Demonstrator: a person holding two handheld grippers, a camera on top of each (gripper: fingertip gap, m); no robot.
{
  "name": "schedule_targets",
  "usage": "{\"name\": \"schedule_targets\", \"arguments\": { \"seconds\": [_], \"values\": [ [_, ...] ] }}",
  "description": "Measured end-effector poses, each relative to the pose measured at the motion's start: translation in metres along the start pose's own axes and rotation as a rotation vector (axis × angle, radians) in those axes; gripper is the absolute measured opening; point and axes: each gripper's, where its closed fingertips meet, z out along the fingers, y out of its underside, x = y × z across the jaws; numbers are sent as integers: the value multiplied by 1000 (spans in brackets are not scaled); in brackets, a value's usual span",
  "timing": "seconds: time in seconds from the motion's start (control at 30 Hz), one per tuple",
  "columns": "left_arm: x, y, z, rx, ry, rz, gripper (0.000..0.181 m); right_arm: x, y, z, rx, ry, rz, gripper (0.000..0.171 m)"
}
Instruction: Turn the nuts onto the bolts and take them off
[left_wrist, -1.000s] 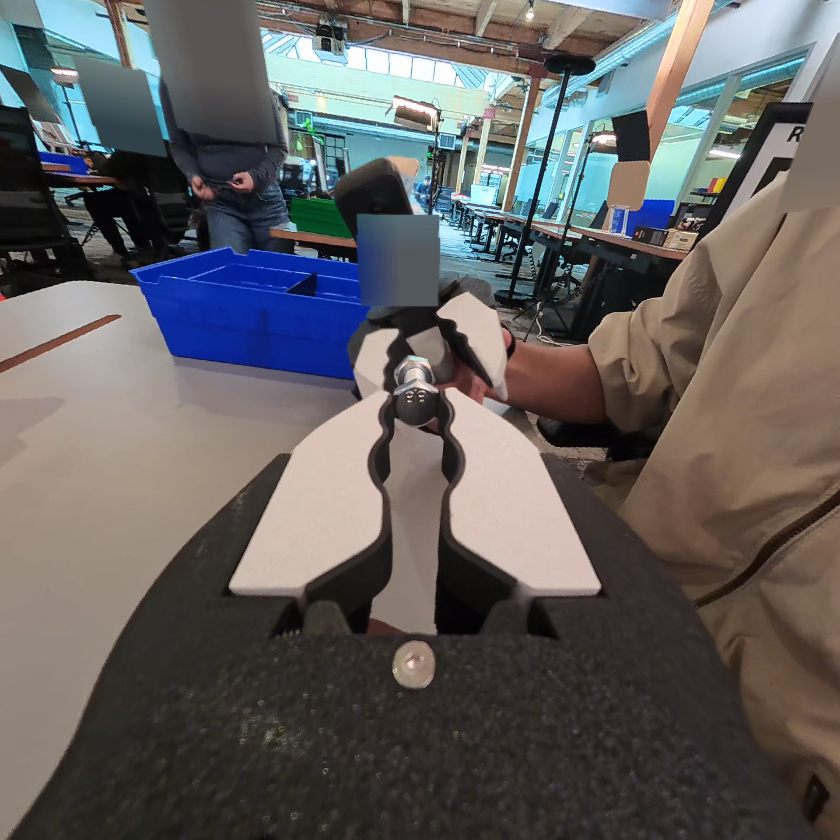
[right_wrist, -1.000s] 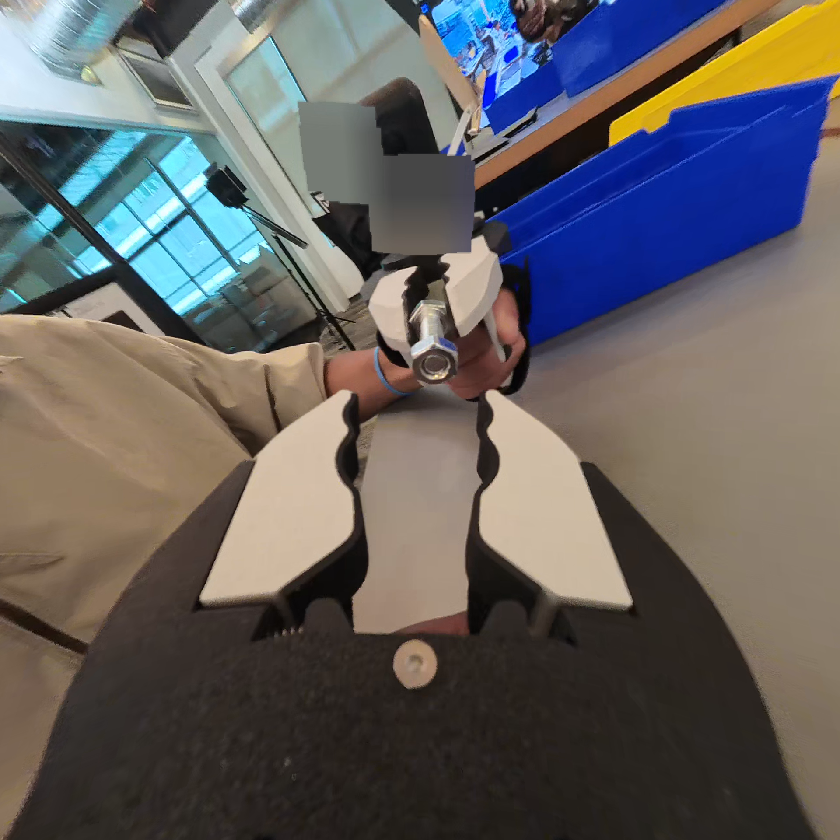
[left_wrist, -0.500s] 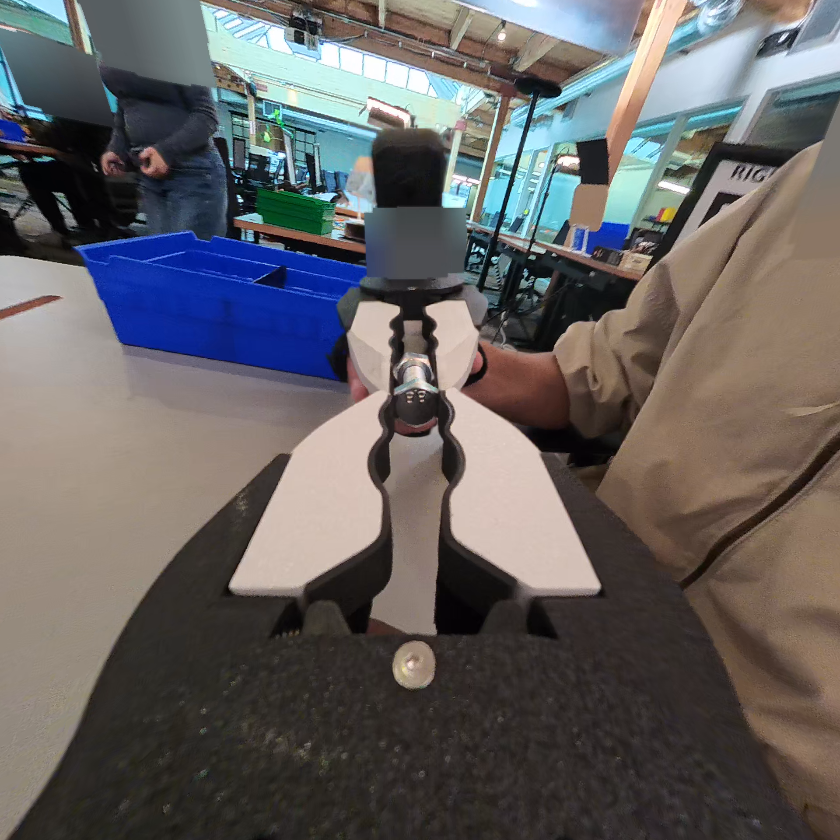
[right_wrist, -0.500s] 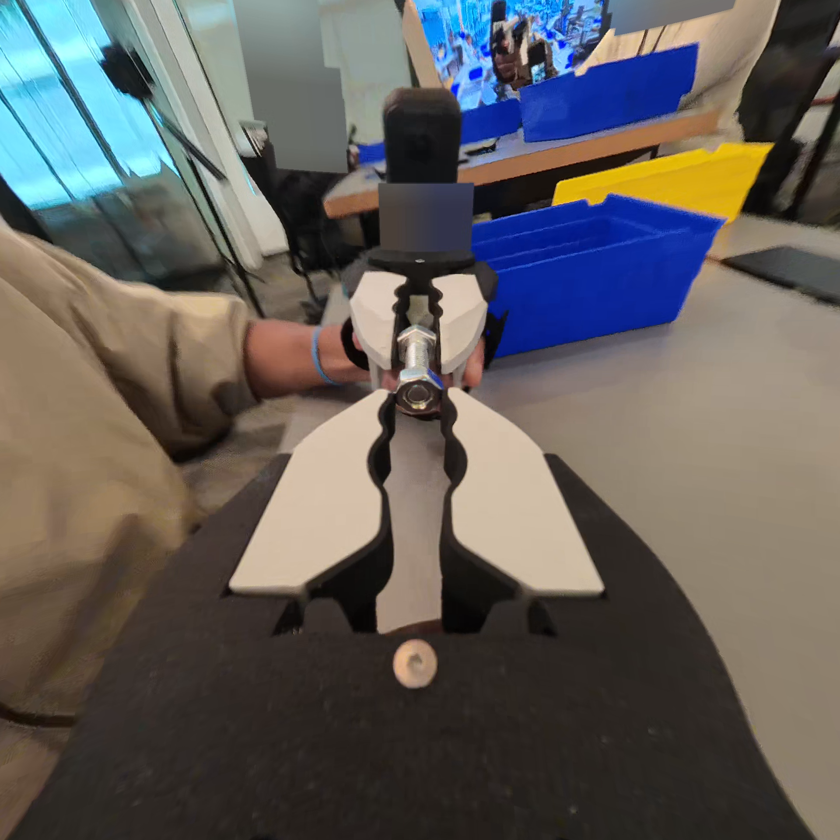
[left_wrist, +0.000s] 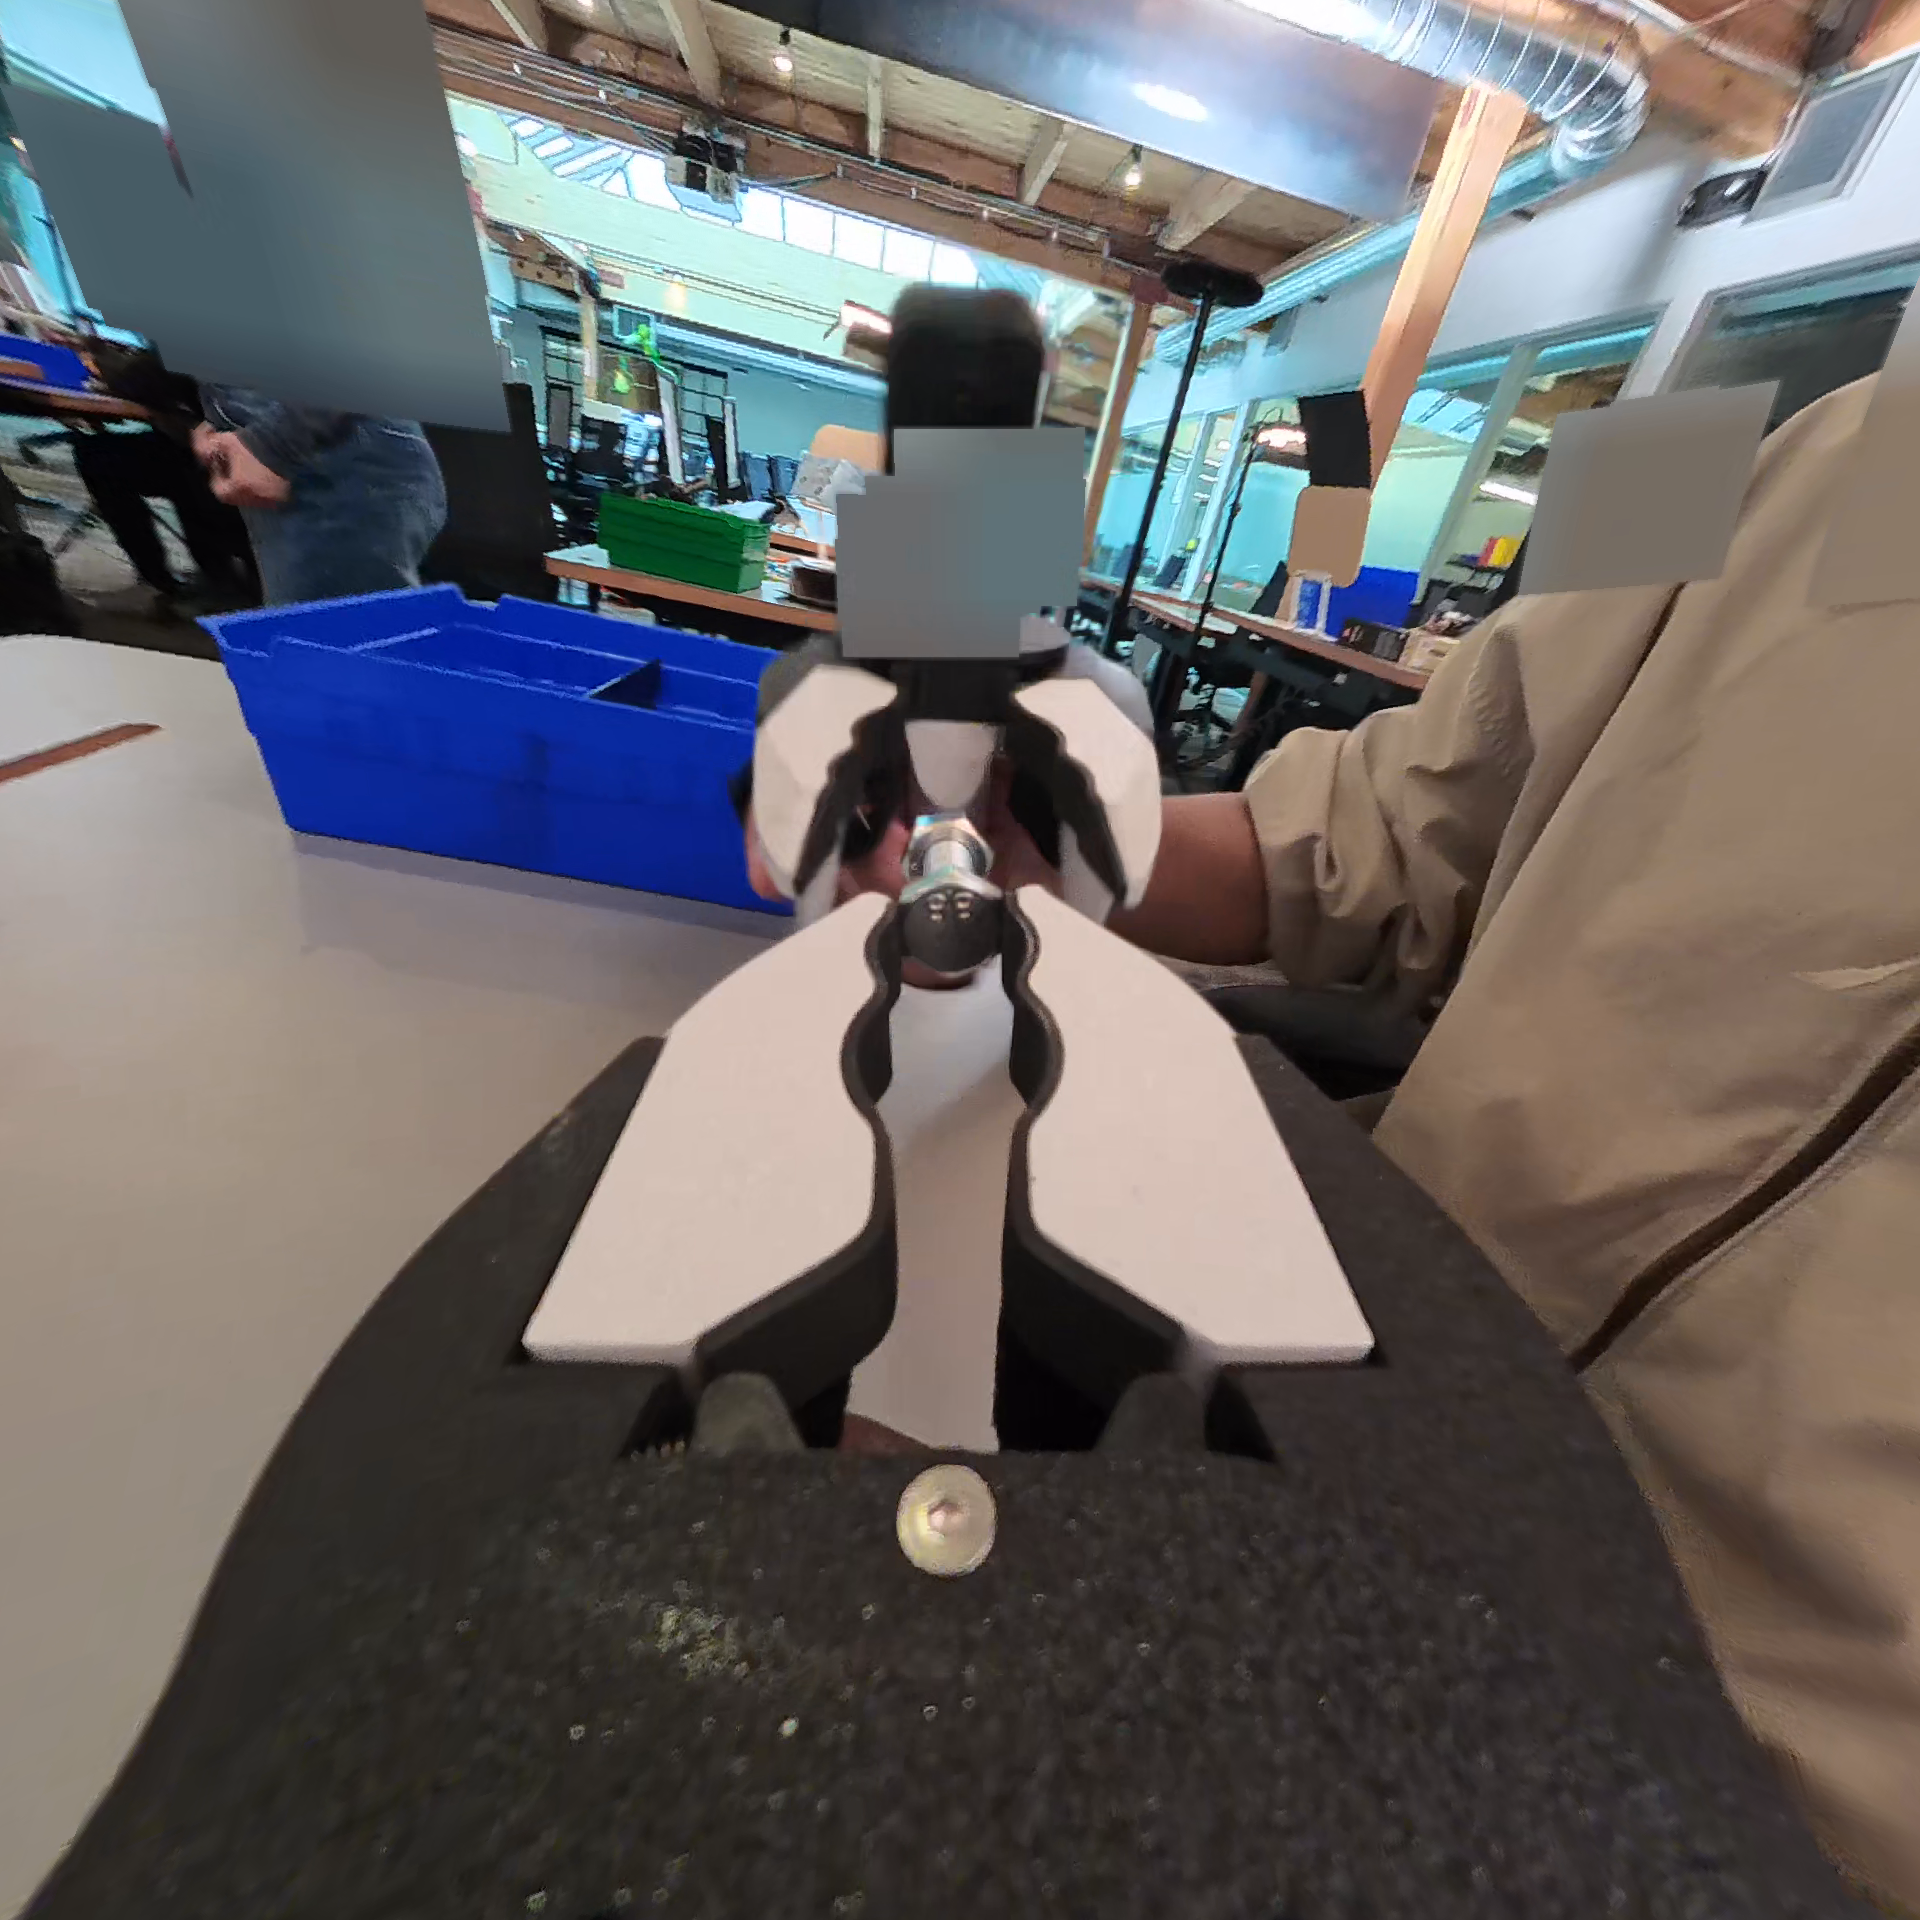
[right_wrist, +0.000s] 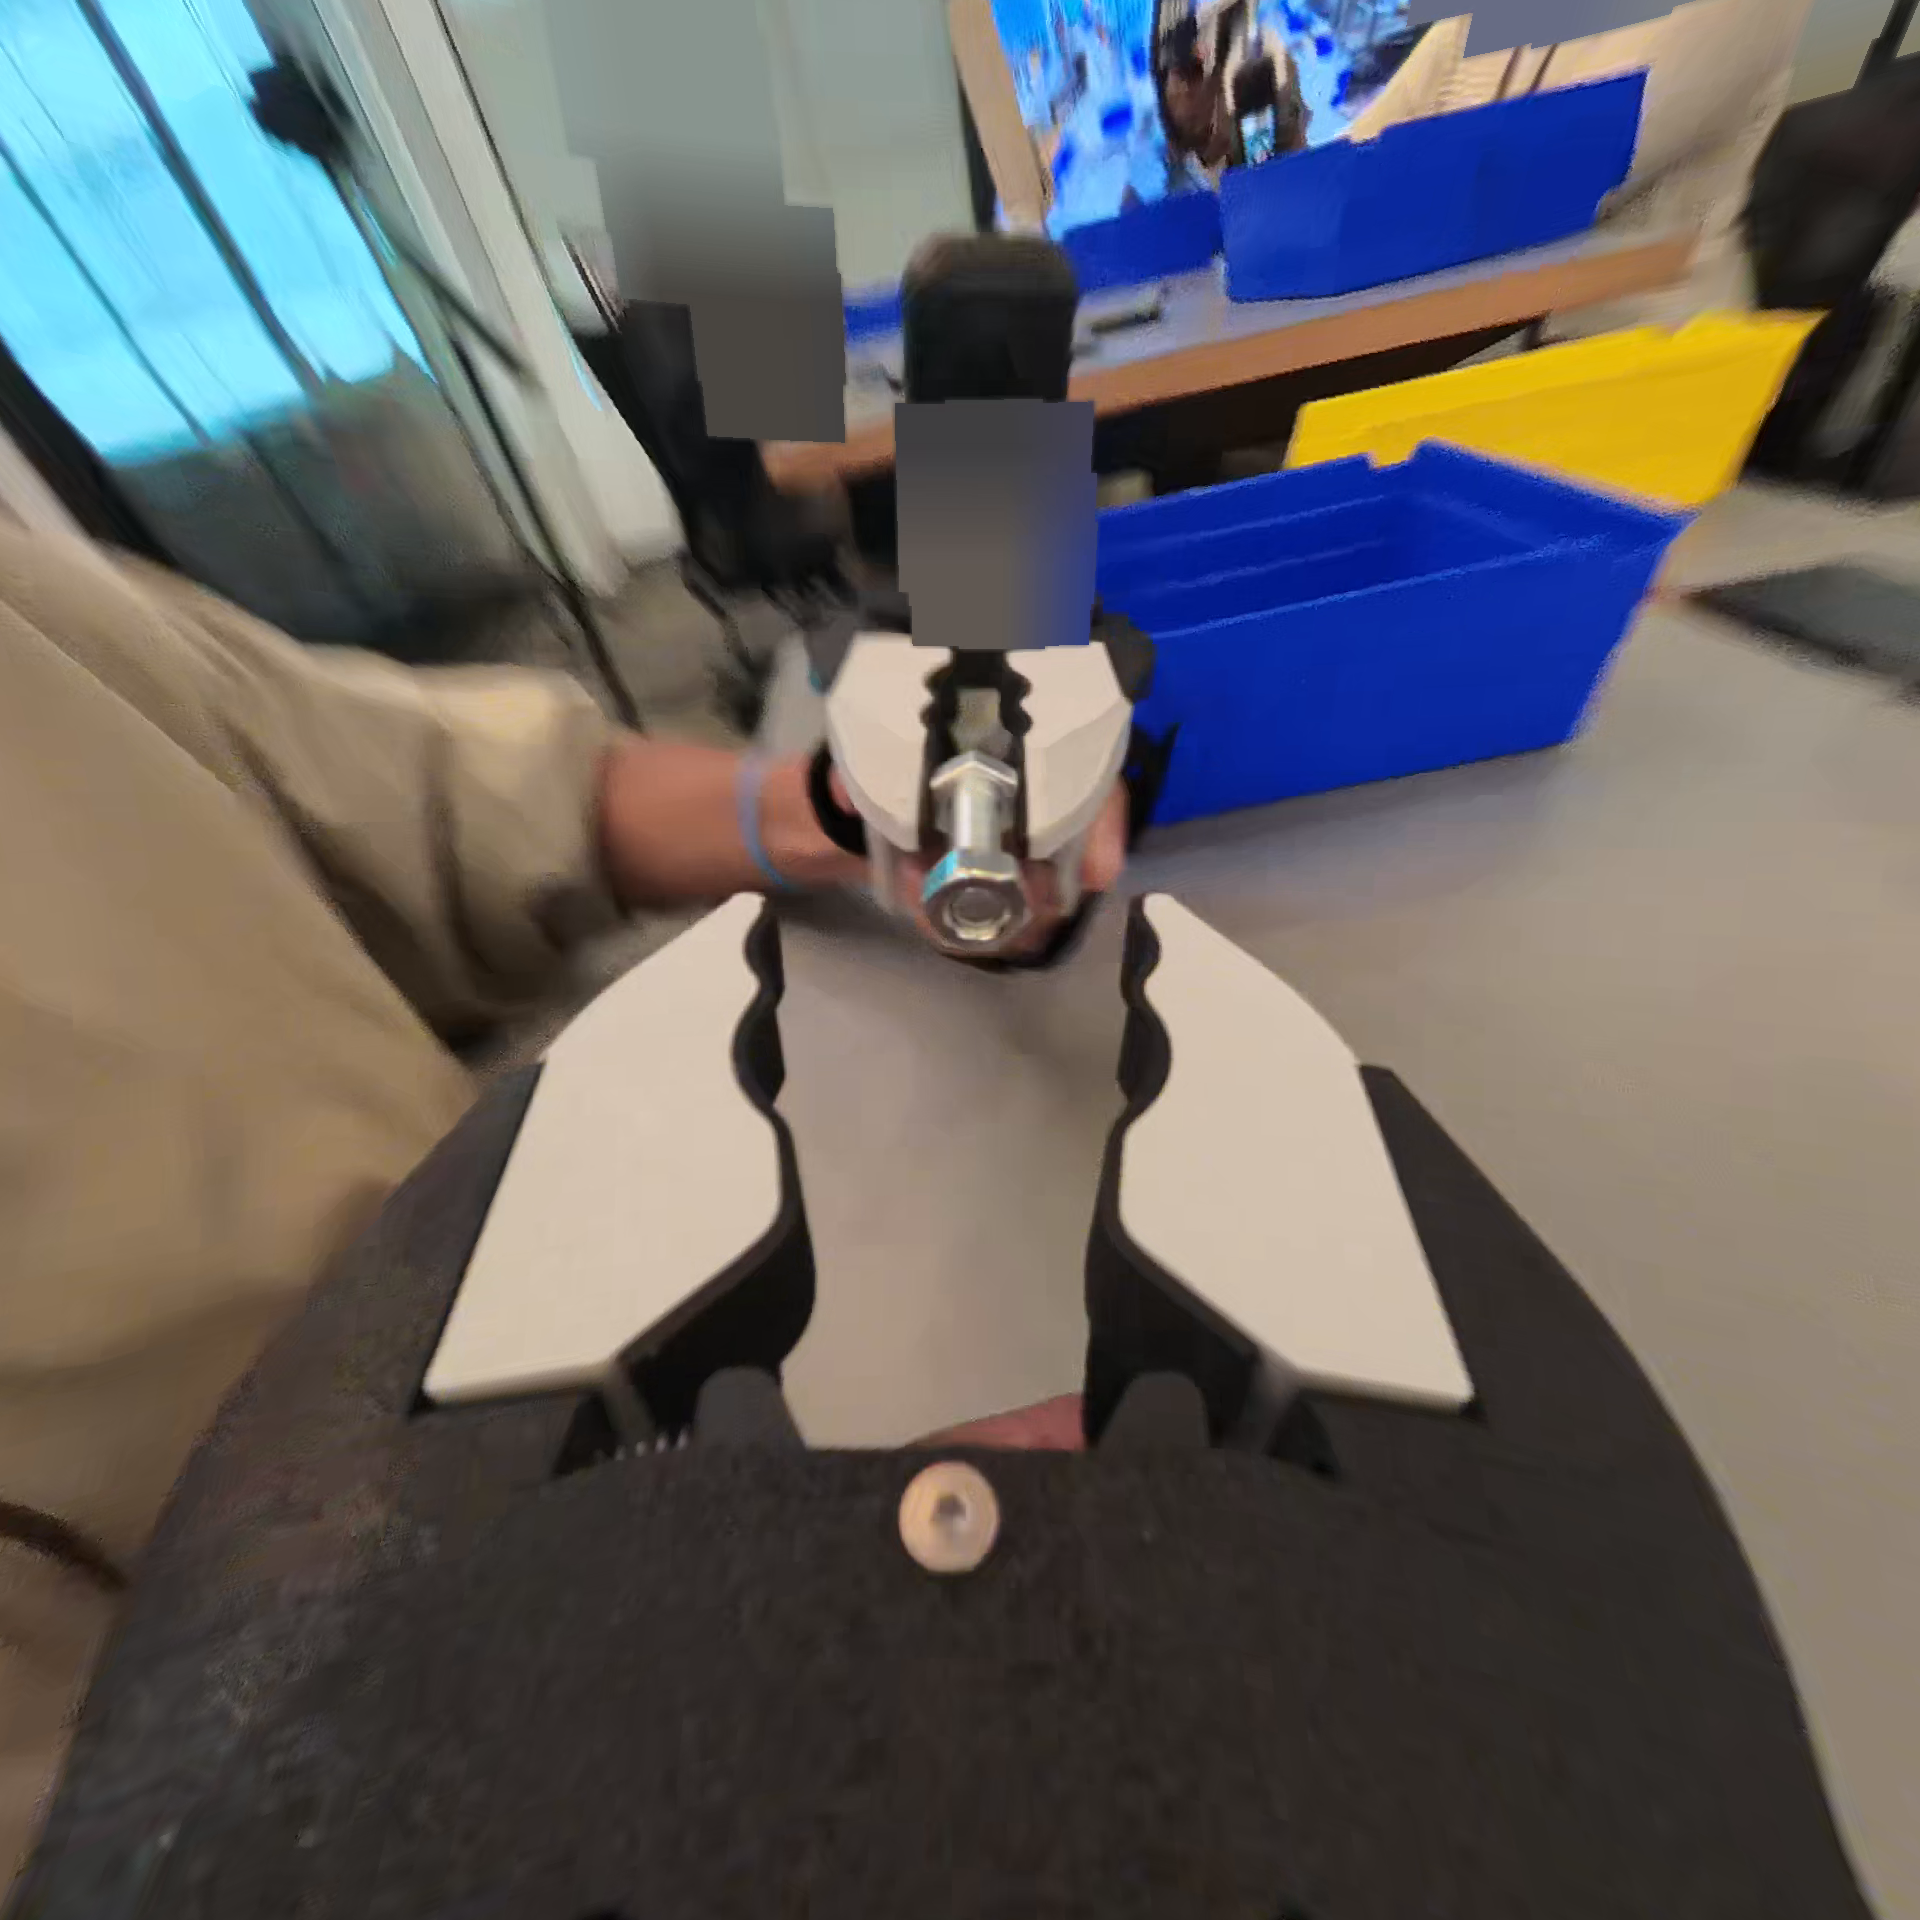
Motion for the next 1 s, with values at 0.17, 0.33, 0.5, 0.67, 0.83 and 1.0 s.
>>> {"name": "schedule_targets", "arguments": {
  "seconds": [0.17,0.33,0.5,0.67,0.83,1.0],
  "values": [
    [-2,-6,-4,-22,-78,119,18,-8,-13,-7,276,-250,630,58],
    [-3,-5,-4,-47,-103,163,18,-9,-10,0,348,-315,919,48],
    [-1,-1,-2,-71,-99,180,17,-4,-13,2,397,-320,1046,26],
    [1,-1,-1,-73,-98,189,18,-3,-12,2,384,-309,1042,19],
    [2,0,-1,-58,-71,141,17,-4,-11,2,303,-237,822,18],
    [3,2,2,-23,-14,37,17,-4,-10,-1,178,-130,452,18]
  ]
}}
